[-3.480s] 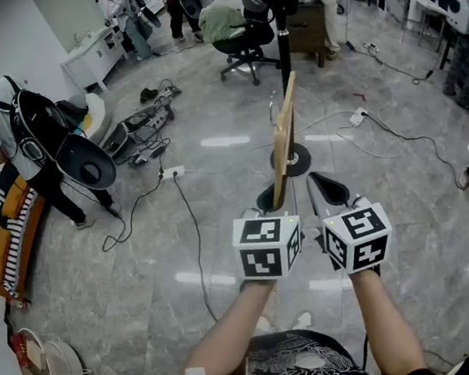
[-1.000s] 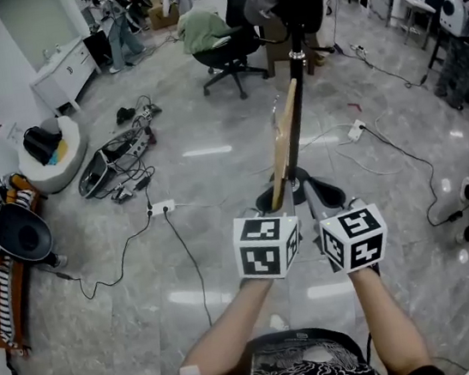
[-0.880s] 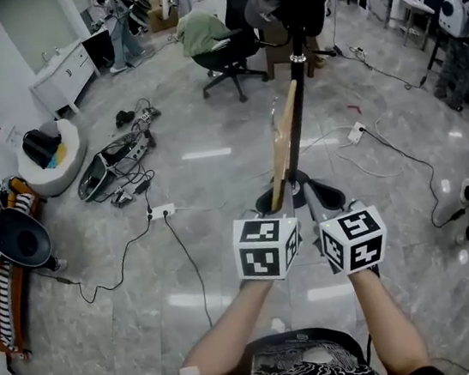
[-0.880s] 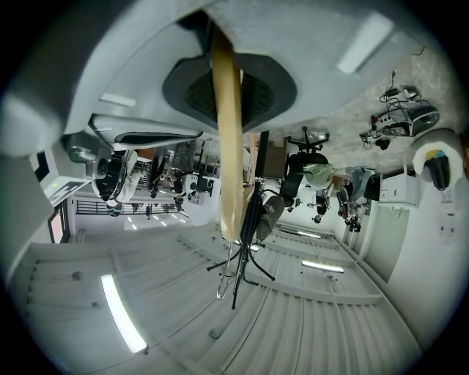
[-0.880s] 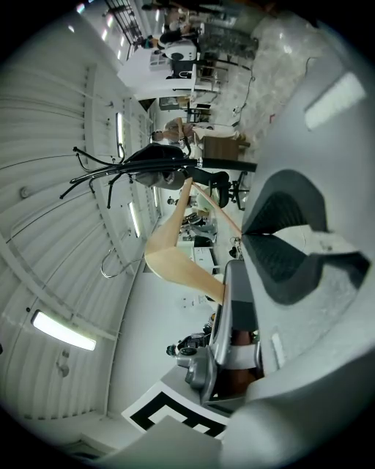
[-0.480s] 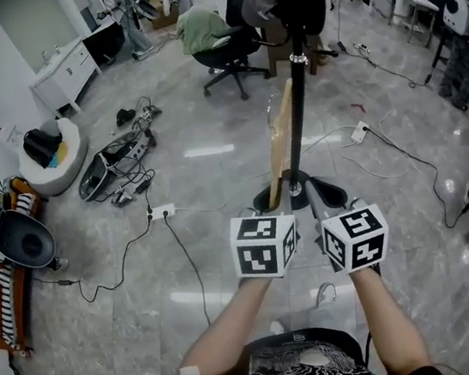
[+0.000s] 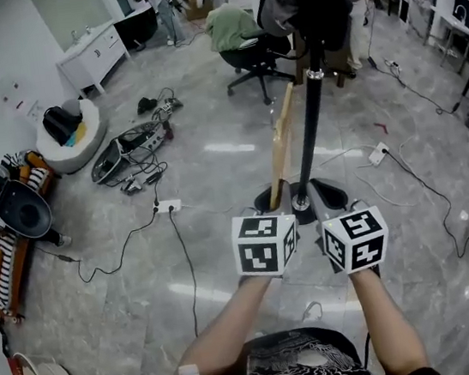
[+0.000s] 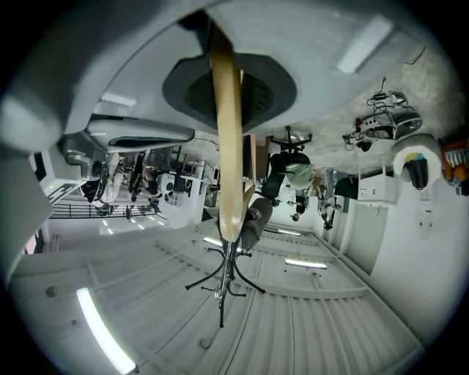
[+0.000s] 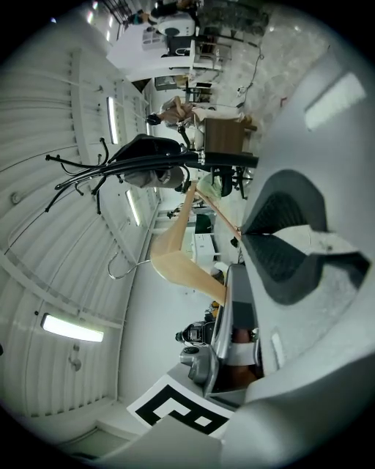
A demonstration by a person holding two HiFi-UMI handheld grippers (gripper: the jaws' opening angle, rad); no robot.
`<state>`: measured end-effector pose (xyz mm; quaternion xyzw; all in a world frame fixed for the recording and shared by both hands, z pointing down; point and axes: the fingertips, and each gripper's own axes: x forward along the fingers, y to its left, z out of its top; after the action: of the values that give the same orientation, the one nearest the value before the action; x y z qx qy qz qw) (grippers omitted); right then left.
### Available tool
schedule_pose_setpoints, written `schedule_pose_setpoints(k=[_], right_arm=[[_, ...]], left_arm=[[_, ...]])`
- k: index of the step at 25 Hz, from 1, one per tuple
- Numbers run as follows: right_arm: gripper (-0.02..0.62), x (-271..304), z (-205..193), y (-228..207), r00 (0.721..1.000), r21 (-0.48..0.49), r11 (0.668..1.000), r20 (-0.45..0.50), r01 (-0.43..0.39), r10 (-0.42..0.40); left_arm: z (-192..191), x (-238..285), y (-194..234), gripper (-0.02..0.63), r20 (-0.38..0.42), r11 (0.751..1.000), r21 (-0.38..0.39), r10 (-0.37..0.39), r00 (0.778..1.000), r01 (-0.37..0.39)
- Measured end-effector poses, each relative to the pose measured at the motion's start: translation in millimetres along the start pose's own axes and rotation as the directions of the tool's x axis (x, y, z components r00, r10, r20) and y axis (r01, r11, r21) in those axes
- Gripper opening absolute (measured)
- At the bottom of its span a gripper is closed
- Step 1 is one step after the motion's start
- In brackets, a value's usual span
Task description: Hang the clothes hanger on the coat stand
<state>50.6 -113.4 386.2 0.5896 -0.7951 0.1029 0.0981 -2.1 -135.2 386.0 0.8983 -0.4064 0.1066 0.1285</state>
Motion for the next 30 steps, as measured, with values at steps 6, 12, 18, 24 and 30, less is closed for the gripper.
schedule_pose_setpoints(k=[6, 12, 18, 24, 30], right_arm=[[0.002, 9.6, 6.4, -34.4, 0.999, 0.005, 0.999, 0.010, -0.044, 0.044], [0.002, 16.9, 7.5, -62.1, 0.996, 0.010, 0.996, 0.008, -0.083, 0.083], [0.002, 20.1, 7.5, -85.8, 0.993, 0.014, 0.993, 0.013, -0.118, 0.117], [0.002, 20.2, 7.3, -105.8, 0.989, 0.018, 0.989, 0.011, -0.145, 0.145], [0.002, 23.4, 6.5, -117.7, 0.987, 0.008, 0.987, 0.009, -0.162, 0.162]], left_arm=[[2.7, 28.7, -7.7, 0.003, -0.014, 0.999, -0.004, 0.052, 0.999, -0.052], [1.3, 52.9, -16.8, 0.003, -0.035, 0.996, -0.006, 0.092, 0.995, -0.092], [-0.2, 73.7, -26.2, 0.005, -0.043, 0.992, -0.010, 0.128, 0.991, -0.129], [-3.0, 90.4, -33.8, 0.004, -0.059, 0.987, -0.019, 0.157, 0.986, -0.158], [-6.9, 102.2, -36.7, 0.005, -0.069, 0.984, -0.025, 0.177, 0.982, -0.179]])
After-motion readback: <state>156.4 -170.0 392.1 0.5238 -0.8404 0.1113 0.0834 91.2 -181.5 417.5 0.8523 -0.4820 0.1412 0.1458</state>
